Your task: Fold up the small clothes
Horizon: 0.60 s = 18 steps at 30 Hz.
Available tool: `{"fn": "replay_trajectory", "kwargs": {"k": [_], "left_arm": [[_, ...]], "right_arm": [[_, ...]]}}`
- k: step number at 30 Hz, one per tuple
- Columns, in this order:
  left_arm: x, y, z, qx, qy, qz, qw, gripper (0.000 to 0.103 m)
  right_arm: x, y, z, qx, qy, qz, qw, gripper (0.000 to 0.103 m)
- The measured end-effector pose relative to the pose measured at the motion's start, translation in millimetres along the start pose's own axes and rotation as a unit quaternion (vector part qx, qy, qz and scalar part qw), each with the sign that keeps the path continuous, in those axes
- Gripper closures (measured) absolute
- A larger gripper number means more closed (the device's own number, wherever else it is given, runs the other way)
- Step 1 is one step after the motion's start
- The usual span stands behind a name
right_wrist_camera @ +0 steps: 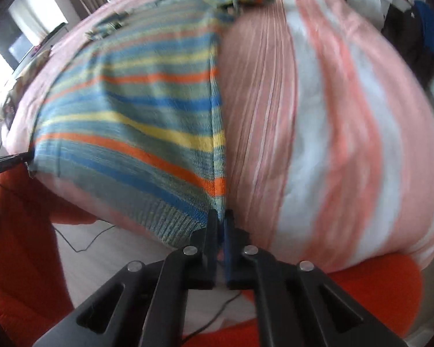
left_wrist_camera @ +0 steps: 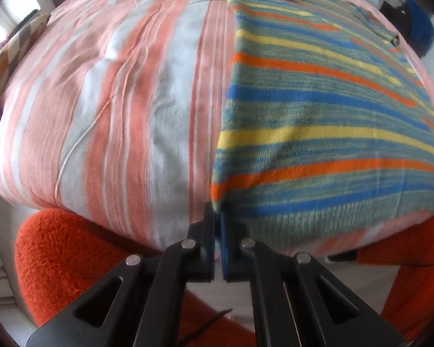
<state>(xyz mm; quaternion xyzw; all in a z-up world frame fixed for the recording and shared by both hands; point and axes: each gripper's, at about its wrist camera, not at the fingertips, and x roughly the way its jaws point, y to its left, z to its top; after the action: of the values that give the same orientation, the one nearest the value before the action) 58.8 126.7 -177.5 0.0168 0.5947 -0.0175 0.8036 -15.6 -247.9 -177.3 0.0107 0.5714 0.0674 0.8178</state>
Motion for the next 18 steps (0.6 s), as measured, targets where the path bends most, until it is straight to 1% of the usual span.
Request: {"fn": "replay_trajectory", "kwargs": {"k": [1, 3, 4, 6, 7, 8, 9, 10, 11, 13, 14, 16, 17, 18], "left_arm": [[-1.0, -0.1, -4.0, -0.002, -0.001, -0.001, 1.0000, 0.102], [1.0, -0.8, -1.7, -0.005, -0.002, -0.005, 1.0000, 0.100], [-0.6, 1.7, -2.8, -0.007, -0.004, -0.006, 0.9999, 0.096], [-9.4, 7.3, -13.4, -0.015, -0.007, -0.013, 0.9998, 0.093], [-14.6, 13.3, -19.9, -0.020, -0.009, -0.016, 0.9996, 0.083], [-19.7, 17.4, -22.5, -0.025, -0.011, -0.016, 0.9995, 0.077], [-26.5, 20.7, -25.8, -0.030, -0.019, -0.014, 0.9993, 0.067], [-34.2, 24.3, -28.9, -0.033, -0.029, -0.013, 0.9990, 0.059], [-43.3, 27.1, -33.3, -0.036, -0.042, -0.011, 0.9984, 0.056], [-62.8, 30.6, -34.5, -0.044, -0.073, -0.004, 0.9963, 0.042], [-69.0, 31.5, -33.5, -0.049, -0.087, -0.001, 0.9950, 0.040], [-82.8, 33.5, -27.8, -0.067, -0.124, 0.006, 0.9900, 0.029], [-89.3, 36.2, -22.6, -0.080, -0.144, 0.007, 0.9863, 0.027], [-89.5, 36.0, -20.2, -0.089, -0.157, 0.008, 0.9836, 0.024]], "right_arm": [[2.6, 0.5, 1.0, 0.002, -0.002, -0.002, 1.000, 0.101], [0.9, 0.7, 2.8, 0.005, -0.005, -0.003, 1.000, 0.101], [0.1, 1.4, 3.7, 0.004, -0.006, -0.002, 1.000, 0.100], [-4.5, -0.6, 2.2, 0.002, -0.009, 0.000, 1.000, 0.098], [-8.1, -1.8, 0.1, 0.005, -0.009, -0.002, 1.000, 0.093], [-10.6, -3.1, -0.9, 0.009, -0.008, -0.003, 1.000, 0.083], [-15.4, -6.6, -3.3, 0.015, -0.007, -0.005, 1.000, 0.068], [-20.5, -9.6, -10.3, 0.020, -0.010, -0.007, 1.000, 0.061], [-26.2, -13.3, -14.6, 0.026, -0.016, -0.010, 0.999, 0.052], [-39.9, -22.1, -20.4, 0.042, -0.036, -0.025, 0.998, 0.052], [-46.8, -25.7, -21.8, 0.050, -0.047, -0.034, 0.997, 0.051], [-62.8, -36.2, -21.9, 0.070, -0.079, -0.051, 0.993, 0.046], [-68.5, -40.6, -21.3, 0.079, -0.096, -0.056, 0.991, 0.044], [-73.2, -43.9, -18.5, 0.091, -0.114, -0.064, 0.987, 0.044]]}}
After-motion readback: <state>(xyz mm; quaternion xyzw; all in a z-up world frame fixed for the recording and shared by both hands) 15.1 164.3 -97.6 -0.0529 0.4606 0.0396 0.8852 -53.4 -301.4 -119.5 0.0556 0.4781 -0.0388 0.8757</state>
